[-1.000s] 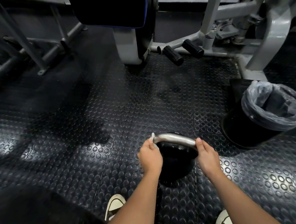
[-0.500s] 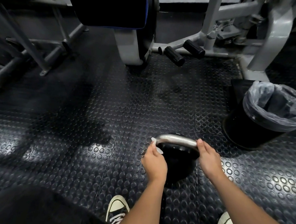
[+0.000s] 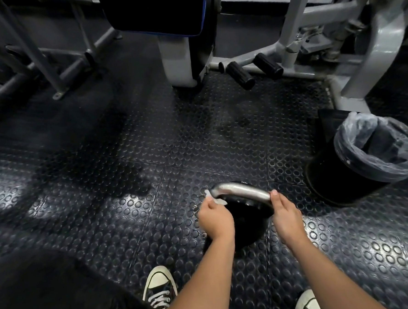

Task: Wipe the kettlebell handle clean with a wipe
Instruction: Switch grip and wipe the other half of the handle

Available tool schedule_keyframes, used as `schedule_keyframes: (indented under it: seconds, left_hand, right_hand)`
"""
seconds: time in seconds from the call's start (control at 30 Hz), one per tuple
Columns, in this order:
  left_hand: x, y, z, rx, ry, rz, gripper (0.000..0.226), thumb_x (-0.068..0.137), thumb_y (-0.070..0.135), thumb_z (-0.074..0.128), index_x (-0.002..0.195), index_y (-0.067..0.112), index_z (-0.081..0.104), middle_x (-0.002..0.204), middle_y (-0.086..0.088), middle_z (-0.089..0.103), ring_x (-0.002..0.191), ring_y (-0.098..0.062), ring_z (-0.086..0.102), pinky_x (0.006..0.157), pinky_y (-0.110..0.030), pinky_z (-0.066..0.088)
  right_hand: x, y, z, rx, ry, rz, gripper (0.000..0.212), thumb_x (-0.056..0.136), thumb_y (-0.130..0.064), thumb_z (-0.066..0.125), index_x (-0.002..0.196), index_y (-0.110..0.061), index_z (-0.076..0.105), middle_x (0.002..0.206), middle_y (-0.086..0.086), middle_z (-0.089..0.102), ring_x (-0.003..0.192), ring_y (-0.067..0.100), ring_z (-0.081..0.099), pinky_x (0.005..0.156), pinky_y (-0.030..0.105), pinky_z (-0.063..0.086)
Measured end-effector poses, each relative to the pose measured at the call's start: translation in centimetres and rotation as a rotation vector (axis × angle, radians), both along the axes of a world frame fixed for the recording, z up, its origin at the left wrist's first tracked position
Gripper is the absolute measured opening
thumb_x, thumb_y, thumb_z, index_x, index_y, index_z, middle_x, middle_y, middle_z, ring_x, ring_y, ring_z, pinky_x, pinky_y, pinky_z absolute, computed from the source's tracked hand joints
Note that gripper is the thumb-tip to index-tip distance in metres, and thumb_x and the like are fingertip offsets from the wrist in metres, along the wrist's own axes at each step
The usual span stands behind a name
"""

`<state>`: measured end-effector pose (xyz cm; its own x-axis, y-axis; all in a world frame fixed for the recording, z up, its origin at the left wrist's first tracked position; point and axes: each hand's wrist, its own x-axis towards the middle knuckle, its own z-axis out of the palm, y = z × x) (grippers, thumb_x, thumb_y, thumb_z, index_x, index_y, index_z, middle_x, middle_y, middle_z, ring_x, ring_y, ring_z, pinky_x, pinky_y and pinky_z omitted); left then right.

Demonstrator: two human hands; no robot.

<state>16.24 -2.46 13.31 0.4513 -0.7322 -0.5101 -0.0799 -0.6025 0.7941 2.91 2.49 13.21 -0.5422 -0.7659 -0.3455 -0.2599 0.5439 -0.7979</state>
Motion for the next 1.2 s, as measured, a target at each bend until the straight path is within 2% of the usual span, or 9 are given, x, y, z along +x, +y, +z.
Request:
schedule_keyframes:
  seconds: [0.1,0.2,0.37,0.5,0.73,0.83,0.97,1.1,1.2]
  left_hand:
    - [0.1,-1.6,0.6,-0.027,-0.008,0.018,0.039,0.116,0.026,0.044,0.122,0.006,0.077,0.113,-0.013,0.074,0.101,-0.031,0.063,0.085,-0.035,0.043]
    - [0.1,-1.2,-0.2,-0.029,-0.027,-0.025,0.040,0.116,0.025,0.044,0.117,0.005,0.078,0.109,-0.014,0.076,0.105,-0.035,0.069,0.083,-0.037,0.049]
    - [-0.5,-0.9,-0.9,0.126,0.192,0.107,0.039,0.115,0.027,0.049,0.114,0.002,0.078,0.112,-0.018,0.076,0.111,-0.040,0.070,0.099,-0.047,0.058]
    - [-0.6,-1.6,-0.2,0.124,0.260,0.170,0.040,0.114,0.027,0.051,0.083,0.012,0.072,0.100,-0.014,0.078,0.099,-0.035,0.074,0.091,-0.044,0.061]
    - [-0.5,-2.0,-1.2,0.206,0.294,0.228,0.034,0.110,0.030,0.058,0.101,0.005,0.079,0.104,-0.020,0.079,0.103,-0.041,0.075,0.096,-0.051,0.063]
    - [-0.8,-1.9,-1.2,0.180,0.326,0.235,0.033,0.110,0.027,0.058,0.080,0.017,0.069,0.094,-0.015,0.079,0.094,-0.035,0.078,0.094,-0.046,0.064]
    - [-0.5,-2.0,-1.4,0.191,0.403,0.286,0.030,0.110,0.024,0.059,0.092,0.005,0.073,0.100,-0.017,0.079,0.095,-0.034,0.077,0.086,-0.041,0.063]
    - [-0.1,-2.4,-1.2,0.181,0.434,0.319,0.032,0.110,0.018,0.059,0.080,0.008,0.066,0.081,-0.010,0.073,0.082,-0.031,0.075,0.070,-0.031,0.055]
    - [-0.4,-1.8,-0.8,0.185,0.446,0.262,0.034,0.111,0.018,0.057,0.078,0.013,0.063,0.075,-0.005,0.067,0.082,-0.030,0.075,0.076,-0.033,0.058]
  right_hand:
    - [0.1,0.1,0.1,-0.005,-0.002,0.000,0.054,0.100,-0.056,0.031,0.135,-0.023,0.056,0.131,0.002,0.059,0.124,0.022,0.050,0.106,0.037,0.034]
    - [0.3,0.2,0.0,-0.005,0.003,-0.016,0.055,0.100,-0.056,0.030,0.136,-0.023,0.056,0.132,0.002,0.059,0.126,0.022,0.049,0.107,0.037,0.033]
    - [0.4,0.0,0.4,-0.015,-0.005,-0.011,0.053,0.101,-0.055,0.031,0.134,-0.022,0.057,0.130,0.004,0.059,0.115,0.016,0.049,0.102,0.034,0.033]
    - [0.2,0.2,0.1,0.001,0.002,-0.016,0.055,0.100,-0.056,0.032,0.137,-0.022,0.055,0.134,0.003,0.057,0.124,0.022,0.049,0.105,0.037,0.033]
    - [0.3,0.1,0.4,-0.003,-0.001,-0.020,0.053,0.101,-0.054,0.032,0.135,-0.022,0.056,0.131,0.005,0.058,0.118,0.019,0.049,0.098,0.032,0.032]
    - [0.5,0.1,0.6,-0.002,0.003,-0.021,0.051,0.102,-0.052,0.032,0.135,-0.021,0.056,0.130,0.005,0.058,0.114,0.017,0.049,0.095,0.029,0.030]
    - [0.4,0.2,0.4,-0.006,-0.004,-0.015,0.050,0.101,-0.052,0.032,0.133,-0.023,0.057,0.128,0.004,0.059,0.108,0.013,0.046,0.093,0.028,0.030]
    - [0.3,0.1,0.4,-0.002,-0.007,-0.028,0.054,0.101,-0.054,0.033,0.138,-0.021,0.053,0.137,0.004,0.055,0.128,0.021,0.047,0.101,0.030,0.030]
    - [0.4,0.1,0.3,0.003,-0.012,-0.033,0.056,0.100,-0.054,0.033,0.141,-0.020,0.051,0.142,0.004,0.052,0.133,0.022,0.043,0.108,0.033,0.029]
